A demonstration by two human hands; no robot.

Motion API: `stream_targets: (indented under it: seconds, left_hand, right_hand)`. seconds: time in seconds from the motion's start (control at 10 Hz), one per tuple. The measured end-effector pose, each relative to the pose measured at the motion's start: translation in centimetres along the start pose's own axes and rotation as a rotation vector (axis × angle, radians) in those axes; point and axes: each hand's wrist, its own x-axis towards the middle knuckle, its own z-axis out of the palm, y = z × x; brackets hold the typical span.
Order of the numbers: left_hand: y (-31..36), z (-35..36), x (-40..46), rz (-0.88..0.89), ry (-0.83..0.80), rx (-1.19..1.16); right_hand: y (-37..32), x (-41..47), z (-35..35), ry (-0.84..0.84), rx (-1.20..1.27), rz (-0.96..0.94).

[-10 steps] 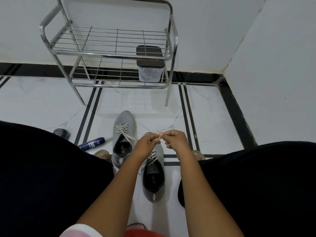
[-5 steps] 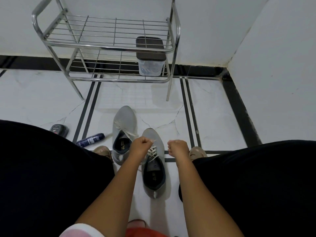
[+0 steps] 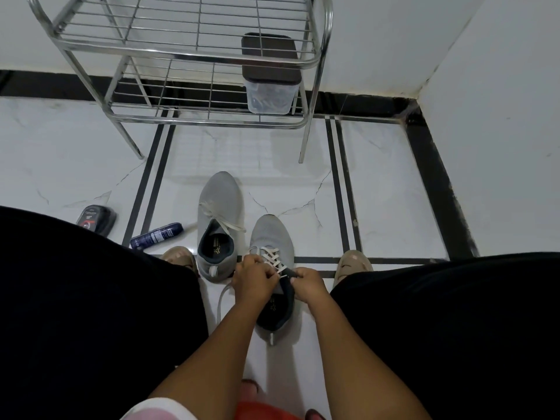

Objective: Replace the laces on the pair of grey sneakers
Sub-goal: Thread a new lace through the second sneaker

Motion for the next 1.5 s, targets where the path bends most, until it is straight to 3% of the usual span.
stream_targets:
  seconds: [0.4,0.5,0.6,0.7,0.8,0.9,1.0,1.2,1.3,1.4,1.5]
  left_hand:
    - [0.3,0.7,0.2,0.097,0.074,0.077]
    - [0.8,0.9,0.3,0.134,0.104,0.142]
    - [0.9,1.0,0.3,0.124,0.126,0.16]
    - [0.7,1.1,0.4,0.132,0.143,0.152]
    - [0.2,1.0,-0.4,0.085,0.231,0.073]
    - [-0.8,0.7,-1.7,-0.081,0.28,-0.02]
    - [-2.3,0.5,-2.4,-0.184,0.199,-0.113]
    - [-3.2,0.9,-2.2,-0.228,0.144,-0.134]
    - [-3.4,0.6,-1.8,-0.208,0.075,-0.157]
    - [-3.4,0.3,-1.5,-0.132,-0.023,-0.156]
    - [-3.1,0.4,-1.4,-0.095,-0.046,-0.131]
  right_hand:
    - [-2.0,-2.6,-0.5,-0.043,0.116,0.04]
    - [-2.8,-3.4,-0.8,-0.091,0.229,0.088]
    - [-2.3,-3.4,-0.8,-0.126,0.567,0.204]
    - [-1.9,-3.1,-0.5,-0.11,0.648,0.239]
    - [-2.1,-2.8,-0.1,-0.045,0.637,0.21]
    - [-2.2,-2.6,0.1,0.02,0.636,0.213]
    - [-2.6,-2.6,0.5,0.023,0.669,0.218]
    - [-4.2,-3.4,-5.1,0.268,0.785,0.211]
    - [-9.2,-6.1,-9.7,0.719,1.04,0.041]
    - [-11.3,-6.3,-11.0,1.008,0.794,-0.191]
    - [-10.4,-6.0,-7.7,0.689,0.111,-0.258]
